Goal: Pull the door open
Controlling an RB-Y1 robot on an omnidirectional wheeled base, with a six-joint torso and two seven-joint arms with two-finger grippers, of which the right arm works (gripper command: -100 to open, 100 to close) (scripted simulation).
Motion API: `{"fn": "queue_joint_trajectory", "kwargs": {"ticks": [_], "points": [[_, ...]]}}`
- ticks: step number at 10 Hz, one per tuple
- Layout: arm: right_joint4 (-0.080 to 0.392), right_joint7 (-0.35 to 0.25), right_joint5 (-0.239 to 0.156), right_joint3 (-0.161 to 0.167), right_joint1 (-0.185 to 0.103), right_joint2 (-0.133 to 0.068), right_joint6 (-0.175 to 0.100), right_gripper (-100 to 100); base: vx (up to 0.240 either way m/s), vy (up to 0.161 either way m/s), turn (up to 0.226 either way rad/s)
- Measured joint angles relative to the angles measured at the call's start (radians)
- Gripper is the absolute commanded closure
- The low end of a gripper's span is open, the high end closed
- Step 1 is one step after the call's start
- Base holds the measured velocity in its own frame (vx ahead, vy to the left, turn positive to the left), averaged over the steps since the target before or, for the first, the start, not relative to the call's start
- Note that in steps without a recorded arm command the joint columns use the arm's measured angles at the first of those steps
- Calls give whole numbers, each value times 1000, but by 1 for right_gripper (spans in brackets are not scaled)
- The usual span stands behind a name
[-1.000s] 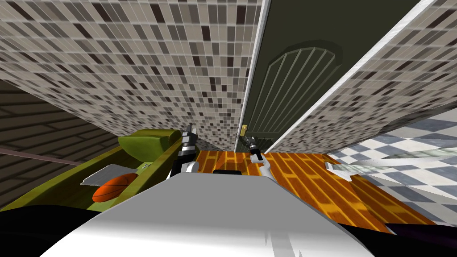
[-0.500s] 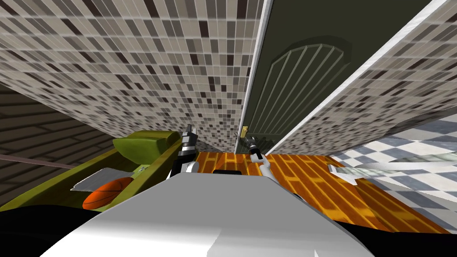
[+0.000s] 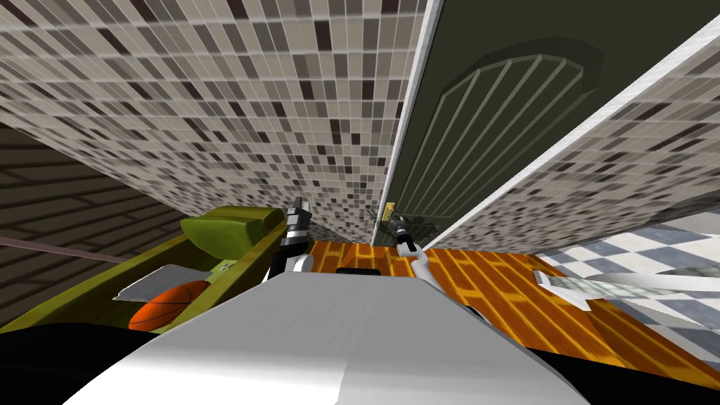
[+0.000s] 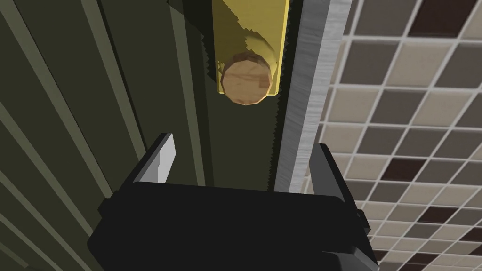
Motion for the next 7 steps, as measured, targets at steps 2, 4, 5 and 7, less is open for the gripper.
{"fn": "queue_joint_trajectory", "kwargs": {"ticks": [2, 4, 5, 7], "points": [[15, -16, -8, -14, 7, -23, -14, -100, 216, 42, 111], [39, -32, -17, -29, 5, -49, -29, -100, 192, 21, 105], [58, -37, -21, -37, 1, -58, -40, -100, 86, 0, 18], [59, -38, -21, -38, 0, -59, -41, 100, -20, -4, -14]]}}
